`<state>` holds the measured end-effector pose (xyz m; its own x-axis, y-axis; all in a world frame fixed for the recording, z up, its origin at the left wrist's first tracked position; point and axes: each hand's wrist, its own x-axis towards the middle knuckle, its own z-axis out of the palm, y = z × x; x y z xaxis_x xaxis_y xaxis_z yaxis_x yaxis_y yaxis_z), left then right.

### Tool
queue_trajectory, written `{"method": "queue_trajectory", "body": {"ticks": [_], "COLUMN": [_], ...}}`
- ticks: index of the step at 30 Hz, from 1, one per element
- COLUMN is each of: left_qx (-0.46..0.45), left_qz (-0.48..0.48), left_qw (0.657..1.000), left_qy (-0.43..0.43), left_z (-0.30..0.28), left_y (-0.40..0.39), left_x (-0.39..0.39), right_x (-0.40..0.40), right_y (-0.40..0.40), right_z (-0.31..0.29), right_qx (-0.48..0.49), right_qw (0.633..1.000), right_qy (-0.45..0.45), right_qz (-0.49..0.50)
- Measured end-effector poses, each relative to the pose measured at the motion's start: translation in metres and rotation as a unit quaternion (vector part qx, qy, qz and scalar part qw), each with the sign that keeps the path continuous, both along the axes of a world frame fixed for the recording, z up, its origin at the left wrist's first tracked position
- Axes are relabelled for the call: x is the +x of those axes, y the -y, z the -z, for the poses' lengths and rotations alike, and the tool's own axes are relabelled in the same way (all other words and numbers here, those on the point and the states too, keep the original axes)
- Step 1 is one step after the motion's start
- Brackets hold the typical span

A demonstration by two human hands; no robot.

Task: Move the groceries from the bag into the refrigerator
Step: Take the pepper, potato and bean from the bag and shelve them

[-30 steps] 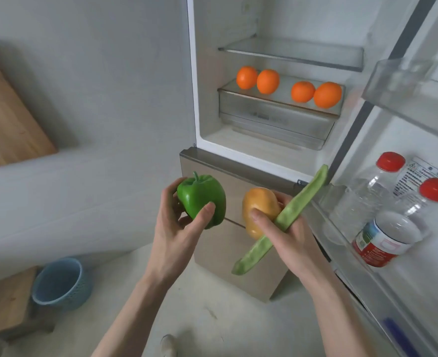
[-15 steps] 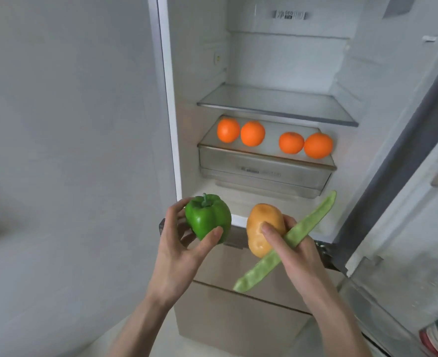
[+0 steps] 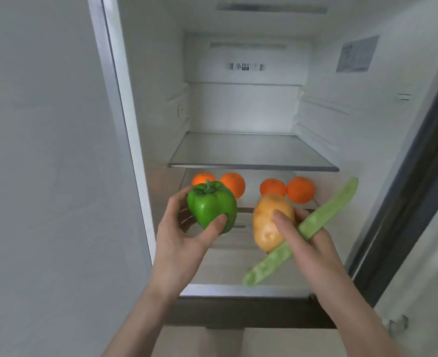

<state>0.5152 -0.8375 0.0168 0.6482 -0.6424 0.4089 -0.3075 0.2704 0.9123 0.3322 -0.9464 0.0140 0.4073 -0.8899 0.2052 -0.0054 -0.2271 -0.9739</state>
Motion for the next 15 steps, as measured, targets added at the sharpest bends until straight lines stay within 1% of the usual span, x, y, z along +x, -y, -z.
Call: {"method": "queue_trajectory", "body": {"ticks": [3,6,10,12,15], "left_qx": [-0.019,-0.03,-0.037,-0.04,-0.038], "left_qz": [0.016,0.015,-0.019,-0.026,-0.033], "left_qw": [1.0,0.999,0.997,0.997,0.997], "left_qy": [0.001,0.028,0.058,0.058,0.056], "left_z": [-0.026,-0.05,-0.073,-0.081,-0.089], "left_y": [0.033,0.064,0.105,0.124,0.148], "left_x": [0.019,0.039,0.071,0.084,0.1], "right_x": [0.019,0.039,0.067,0.079,0.098], "right_y": [0.032,0.064,0.106,0.127,0.156], "right_z": [-0.028,-0.06,-0.091,-0.098,-0.103], "right_qx": [0.003,-0.005,-0.055,-0.08,-0.091], "right_qw": [1.0,0.999,0.998,0.996,0.995], "right_qy": [0.017,0.029,-0.01,-0.019,-0.029], "right_qz": [0.014,0.02,0.03,0.024,0.013]}}
